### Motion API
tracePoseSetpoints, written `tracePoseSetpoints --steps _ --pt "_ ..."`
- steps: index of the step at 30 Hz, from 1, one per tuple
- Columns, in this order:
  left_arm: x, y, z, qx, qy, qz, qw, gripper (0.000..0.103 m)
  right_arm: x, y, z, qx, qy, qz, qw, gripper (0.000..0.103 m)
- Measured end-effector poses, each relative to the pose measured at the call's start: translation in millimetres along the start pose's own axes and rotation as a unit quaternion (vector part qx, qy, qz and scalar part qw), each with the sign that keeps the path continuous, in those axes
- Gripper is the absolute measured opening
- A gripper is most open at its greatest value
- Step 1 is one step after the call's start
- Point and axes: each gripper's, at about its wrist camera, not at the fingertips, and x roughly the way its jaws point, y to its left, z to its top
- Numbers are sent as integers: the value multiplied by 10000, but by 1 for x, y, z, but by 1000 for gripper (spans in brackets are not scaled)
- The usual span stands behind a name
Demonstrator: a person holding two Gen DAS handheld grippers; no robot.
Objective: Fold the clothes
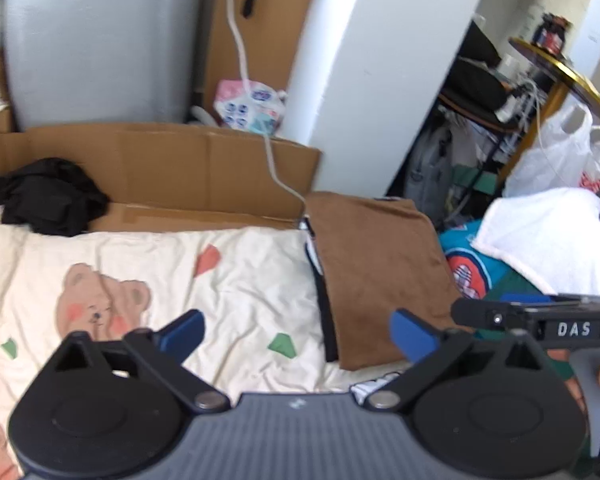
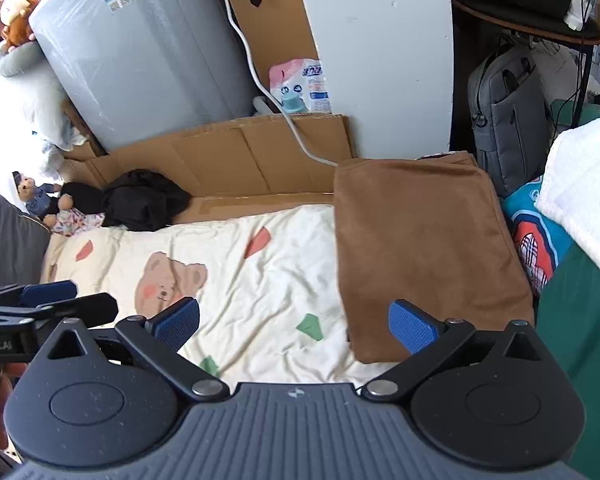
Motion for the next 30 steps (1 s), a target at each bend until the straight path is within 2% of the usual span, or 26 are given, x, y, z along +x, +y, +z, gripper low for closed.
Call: tracePoseSetpoints --steps 2,4,9,15,19,21,24,30 --pt "-1 2 -3 37 148 202 9997 103 -7 7 -6 117 -136 57 9998 103" --pt "-3 12 -7 -128 359 385 9985 103 -14 13 -12 205 -269 75 9994 103" --pt "-21 27 -22 -262 368 854 9953 103 -22 30 -25 199 -341 73 9992 103" --pt "-42 49 -41 -485 221 1300 9901 103 -23 48 -49 16 -101 -81 9999 103" --pt "-52 40 -57 -376 239 1169 9921 103 -25 59 -64 -345 -229 -284 9987 103" --pt "-56 32 -63 -209 199 1184 9925 103 -26 63 -68 -414 -184 -294 9985 103" --pt "-61 29 -68 -195 155 1186 9926 103 -35 69 -74 -314 -336 -488 9977 103" --pt "-67 29 -63 -268 64 1194 9925 103 -36 90 -84 -612 -307 -461 9966 103"
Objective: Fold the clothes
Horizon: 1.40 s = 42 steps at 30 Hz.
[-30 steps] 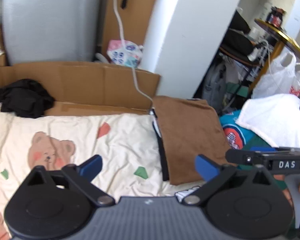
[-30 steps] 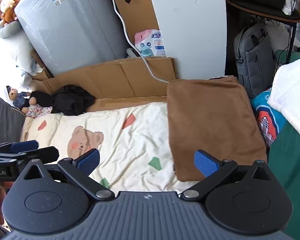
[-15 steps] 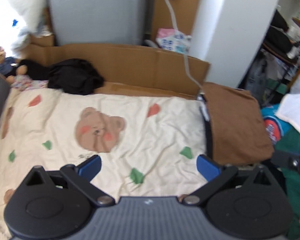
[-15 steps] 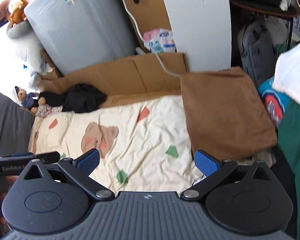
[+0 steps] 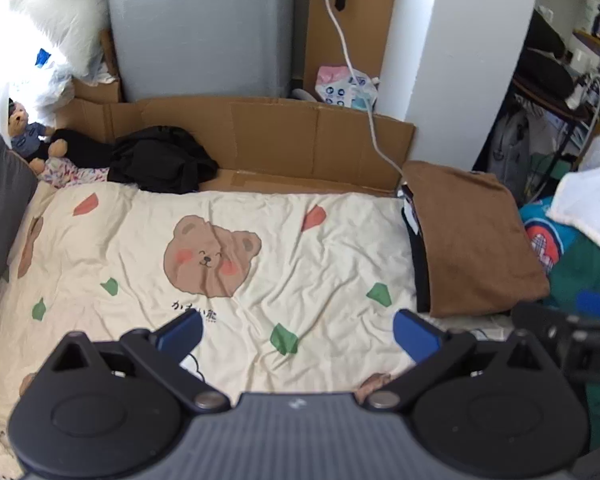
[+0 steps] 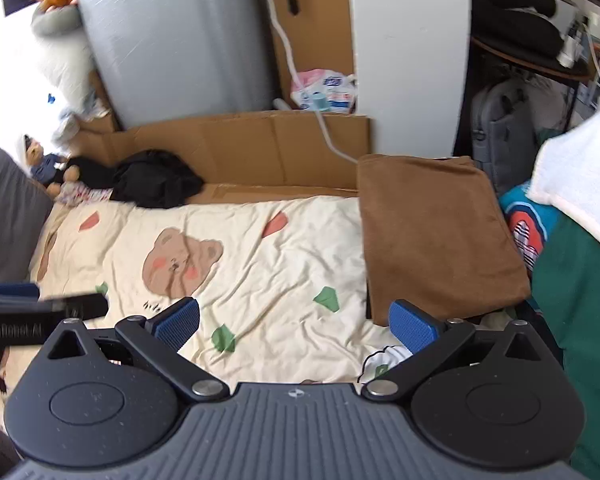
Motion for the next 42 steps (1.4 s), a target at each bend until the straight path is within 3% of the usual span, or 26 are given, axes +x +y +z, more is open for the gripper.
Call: tracePoseSetpoints --steps 9,20,27,29,42 --pt "10 -4 -4 -90 261 86 9996 103 4 12 -2 18 238 163 9996 103" --pt "12 -13 -2 127 236 383 9989 103 7 7 -3 50 302 59 9995 103" --pt "10 -14 -2 134 226 357 9990 103 3 5 1 164 205 93 9996 103" --pt "18 5 10 357 249 231 9988 103 4 5 2 175 215 117 9995 103" --pt "16 -1 5 431 256 291 9983 103 6 12 2 117 264 215 9994 103"
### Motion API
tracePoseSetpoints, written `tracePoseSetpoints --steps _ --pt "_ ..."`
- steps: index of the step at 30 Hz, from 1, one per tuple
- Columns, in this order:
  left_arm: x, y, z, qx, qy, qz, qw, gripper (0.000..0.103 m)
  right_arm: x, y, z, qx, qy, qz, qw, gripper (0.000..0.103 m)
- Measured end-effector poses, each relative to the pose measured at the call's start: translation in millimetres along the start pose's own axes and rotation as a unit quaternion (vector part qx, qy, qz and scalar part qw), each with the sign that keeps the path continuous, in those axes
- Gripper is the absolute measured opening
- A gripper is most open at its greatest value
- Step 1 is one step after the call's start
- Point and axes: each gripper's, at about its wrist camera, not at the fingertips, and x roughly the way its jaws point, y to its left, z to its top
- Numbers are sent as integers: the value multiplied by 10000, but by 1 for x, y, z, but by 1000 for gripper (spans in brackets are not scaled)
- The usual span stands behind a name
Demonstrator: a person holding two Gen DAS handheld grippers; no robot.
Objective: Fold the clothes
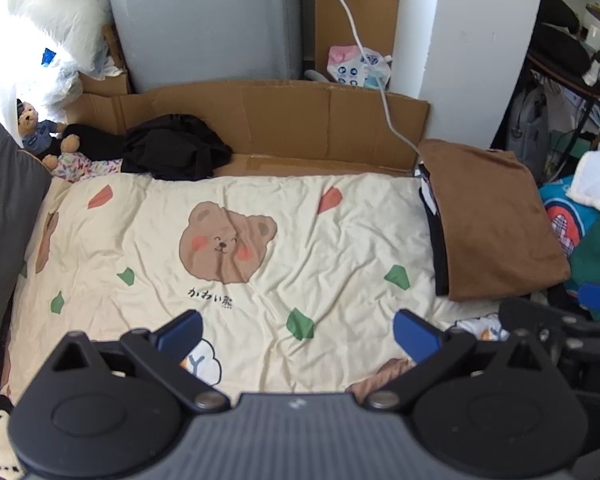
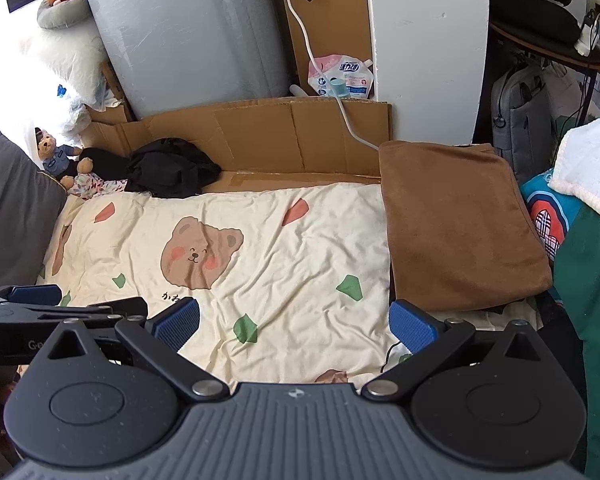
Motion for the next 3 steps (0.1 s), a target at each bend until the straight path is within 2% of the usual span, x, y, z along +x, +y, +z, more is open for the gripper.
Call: tracePoseSetpoints --steps 3 --pt "-3 -1 0 90 -82 10 9999 103 1 0 -1 4 51 16 10000 103"
